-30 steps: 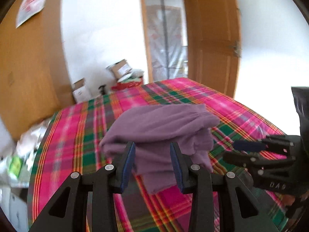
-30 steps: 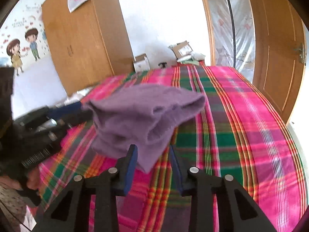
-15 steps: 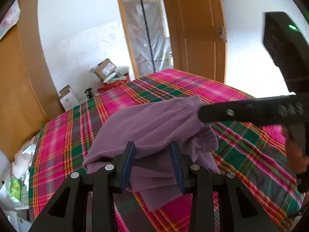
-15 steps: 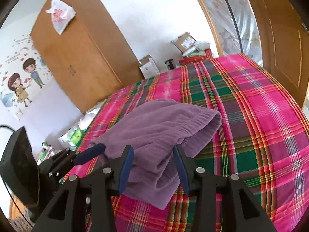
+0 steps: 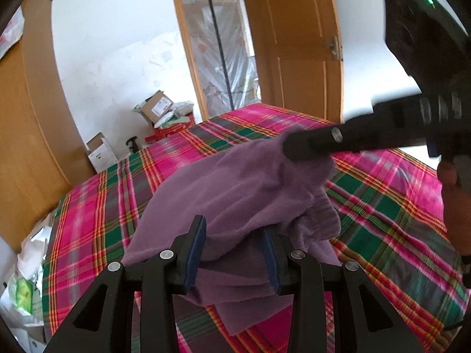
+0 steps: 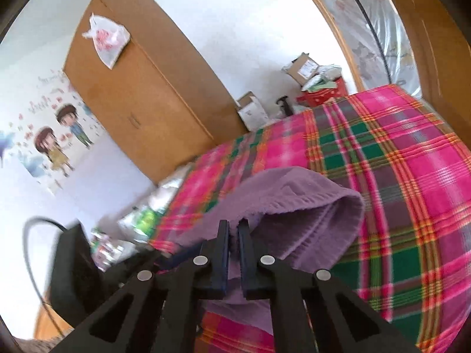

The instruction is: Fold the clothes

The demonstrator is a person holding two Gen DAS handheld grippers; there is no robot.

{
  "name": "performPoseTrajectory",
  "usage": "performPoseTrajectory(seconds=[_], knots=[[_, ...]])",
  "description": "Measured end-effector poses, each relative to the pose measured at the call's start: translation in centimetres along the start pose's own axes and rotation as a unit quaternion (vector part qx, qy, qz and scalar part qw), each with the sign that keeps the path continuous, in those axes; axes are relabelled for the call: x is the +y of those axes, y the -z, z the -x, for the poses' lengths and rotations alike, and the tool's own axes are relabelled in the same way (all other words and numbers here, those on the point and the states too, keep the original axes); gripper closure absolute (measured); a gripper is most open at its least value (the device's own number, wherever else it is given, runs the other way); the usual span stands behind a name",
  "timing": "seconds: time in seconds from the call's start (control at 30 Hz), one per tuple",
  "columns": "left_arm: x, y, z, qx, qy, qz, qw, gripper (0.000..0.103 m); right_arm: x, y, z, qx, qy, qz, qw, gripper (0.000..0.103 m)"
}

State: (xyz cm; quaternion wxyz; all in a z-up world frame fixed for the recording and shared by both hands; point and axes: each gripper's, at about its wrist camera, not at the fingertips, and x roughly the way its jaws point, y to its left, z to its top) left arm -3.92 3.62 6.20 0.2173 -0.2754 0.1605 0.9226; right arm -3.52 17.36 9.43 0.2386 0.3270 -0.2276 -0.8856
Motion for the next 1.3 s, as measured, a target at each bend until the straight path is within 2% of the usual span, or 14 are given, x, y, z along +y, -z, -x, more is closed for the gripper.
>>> performPoseTrajectory(seconds=[0.13,0.33,0.53,0.57,0.6,0.7,0.8,0.87,0.93,1.2,1.3], knots=[[-0.3,-0.1,0.5,-0.020,-0.011,-0.003,0.9997,0.064,0.6,-0.9,0.0,-0.006,-0.038,-0.015,0.999,0.097],[-0.1,-0.8,0.9,-0.045,-0.047,0.006,0.9978,0.064,1.4,-1.1,-0.6,0.008,-0.075,-0.022,0.997,0.097],[2.3,-0.8,0.8,-0.050,-0.025,0.064,0.9964,0.064,1.4,-0.9,-1.1,0.022,-0.098,-0.034,0.994,0.097],[2.7,-0.8,0.8,-0.049,-0.017,0.078,0.9956,0.070,1.4,-0.9,-1.1,0.023,-0.099,-0.034,0.994,0.097],[3.2,-0.8,0.8,-0.048,-0.013,0.091,0.9946,0.084,1.4,-0.9,-1.2,0.024,-0.099,-0.034,0.994,0.097],[4.0,-0.8,1.0,-0.049,-0.011,0.109,0.9928,0.094,1.5,-0.6,-1.6,0.031,-0.099,-0.030,0.994,0.097],[4.6,-0.7,1.2,-0.053,-0.004,0.122,0.9911,0.097,1.4,-0.2,-1.6,0.034,-0.097,-0.030,0.994,0.094],[5.2,-0.4,1.5,-0.054,-0.003,0.133,0.9897,0.098,1.2,0.2,-1.5,0.036,-0.094,-0.030,0.994,0.094],[6.0,-0.2,1.8,-0.055,-0.006,0.147,0.9876,0.098,1.0,1.0,-1.4,0.043,-0.078,-0.025,0.996,0.089],[9.6,0.2,2.5,-0.062,-0.019,0.203,0.9770,0.098,1.1,4.5,-2.1,0.091,-0.009,0.018,0.996,0.087],[10.6,0.6,3.2,-0.069,-0.030,0.218,0.9730,0.098,1.6,5.5,-2.1,0.097,0.002,0.041,0.994,0.080]])
